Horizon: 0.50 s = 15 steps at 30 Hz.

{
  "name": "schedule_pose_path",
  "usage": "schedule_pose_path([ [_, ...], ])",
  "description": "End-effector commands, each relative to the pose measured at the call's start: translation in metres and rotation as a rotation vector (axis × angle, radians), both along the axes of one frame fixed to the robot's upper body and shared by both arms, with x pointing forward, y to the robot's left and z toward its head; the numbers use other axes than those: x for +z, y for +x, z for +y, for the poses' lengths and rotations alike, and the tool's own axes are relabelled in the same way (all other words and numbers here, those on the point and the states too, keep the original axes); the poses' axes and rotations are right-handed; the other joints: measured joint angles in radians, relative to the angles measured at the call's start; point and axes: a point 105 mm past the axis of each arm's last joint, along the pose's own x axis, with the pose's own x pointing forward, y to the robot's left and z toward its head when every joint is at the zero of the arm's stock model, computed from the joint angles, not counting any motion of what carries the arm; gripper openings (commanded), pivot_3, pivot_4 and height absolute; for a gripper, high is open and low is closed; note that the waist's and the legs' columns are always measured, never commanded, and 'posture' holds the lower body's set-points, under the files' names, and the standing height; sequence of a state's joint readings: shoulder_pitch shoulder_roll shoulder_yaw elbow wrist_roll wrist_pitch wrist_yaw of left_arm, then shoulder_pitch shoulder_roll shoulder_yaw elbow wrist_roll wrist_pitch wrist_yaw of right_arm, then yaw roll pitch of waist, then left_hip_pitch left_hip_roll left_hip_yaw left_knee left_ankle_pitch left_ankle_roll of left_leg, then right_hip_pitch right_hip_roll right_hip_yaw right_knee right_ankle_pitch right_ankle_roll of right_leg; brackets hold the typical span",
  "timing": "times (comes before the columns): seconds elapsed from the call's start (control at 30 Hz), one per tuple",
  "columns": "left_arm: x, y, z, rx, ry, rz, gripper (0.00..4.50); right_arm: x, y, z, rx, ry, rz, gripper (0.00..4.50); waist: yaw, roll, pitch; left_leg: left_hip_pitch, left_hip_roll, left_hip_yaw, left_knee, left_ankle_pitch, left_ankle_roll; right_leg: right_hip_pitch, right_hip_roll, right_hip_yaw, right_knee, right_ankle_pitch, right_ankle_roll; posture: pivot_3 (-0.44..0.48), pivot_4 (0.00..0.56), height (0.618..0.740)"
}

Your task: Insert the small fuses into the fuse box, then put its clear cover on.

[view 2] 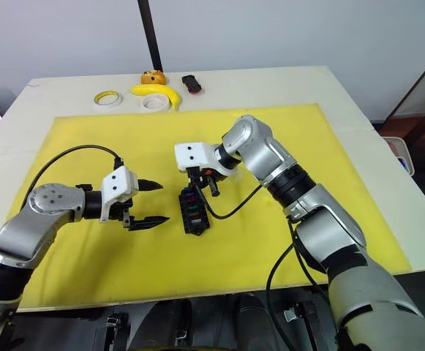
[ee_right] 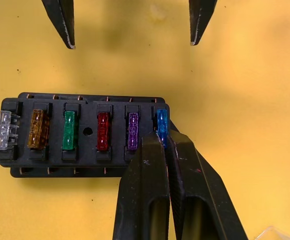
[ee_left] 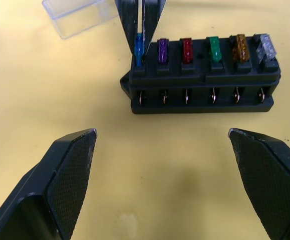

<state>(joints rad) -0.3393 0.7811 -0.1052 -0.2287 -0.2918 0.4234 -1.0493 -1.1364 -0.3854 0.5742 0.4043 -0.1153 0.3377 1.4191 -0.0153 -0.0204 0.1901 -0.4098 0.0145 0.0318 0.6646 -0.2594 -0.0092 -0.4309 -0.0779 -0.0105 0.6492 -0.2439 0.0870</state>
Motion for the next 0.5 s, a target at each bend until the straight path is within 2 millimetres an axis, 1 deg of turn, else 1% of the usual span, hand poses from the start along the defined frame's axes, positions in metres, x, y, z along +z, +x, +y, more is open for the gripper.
schedule_pose_path([
  [0.03,0.008,0.001,-0.002,-0.020,0.001,-0.035,4.44,0.004,-0.002,0.001,0.005,0.003,-0.026,0.00,0.000,0.000,0.000,0.000,0.000,0.000,0.000,0.000,0.000,0.000,0.000,0.000,0.000,0.000,0.000,0.000,0.150,0.740],
  [0.13,0.007,0.001,-0.002,-0.022,0.004,-0.032,4.44,0.005,-0.002,0.001,0.004,0.004,-0.028,0.00,0.000,0.000,0.000,0.000,0.000,0.000,0.000,0.000,0.000,0.000,0.000,0.000,0.000,0.000,0.000,0.000,0.150,0.740],
  [0.23,0.007,0.001,-0.002,-0.024,0.007,-0.031,4.50,0.006,-0.004,0.001,0.005,0.007,-0.017,1.03,0.000,0.000,0.000,0.000,0.000,0.000,0.000,0.000,0.000,0.000,0.000,0.000,0.000,0.000,0.000,0.000,0.150,0.740],
  [0.3,0.007,0.001,-0.002,-0.024,0.009,-0.032,4.50,0.007,-0.005,0.001,0.007,0.010,-0.011,1.95,0.000,0.000,0.000,0.000,0.000,0.000,0.000,0.000,0.000,0.000,0.000,0.000,0.000,0.000,0.000,0.000,0.150,0.740],
  [0.5,0.008,0.002,-0.001,-0.023,0.014,-0.036,4.50,0.015,-0.004,0.004,-0.005,0.040,-0.016,1.95,0.000,0.000,0.000,0.000,0.000,0.000,0.000,0.000,0.000,0.000,0.000,0.000,0.000,0.000,0.000,0.000,0.150,0.740],
])
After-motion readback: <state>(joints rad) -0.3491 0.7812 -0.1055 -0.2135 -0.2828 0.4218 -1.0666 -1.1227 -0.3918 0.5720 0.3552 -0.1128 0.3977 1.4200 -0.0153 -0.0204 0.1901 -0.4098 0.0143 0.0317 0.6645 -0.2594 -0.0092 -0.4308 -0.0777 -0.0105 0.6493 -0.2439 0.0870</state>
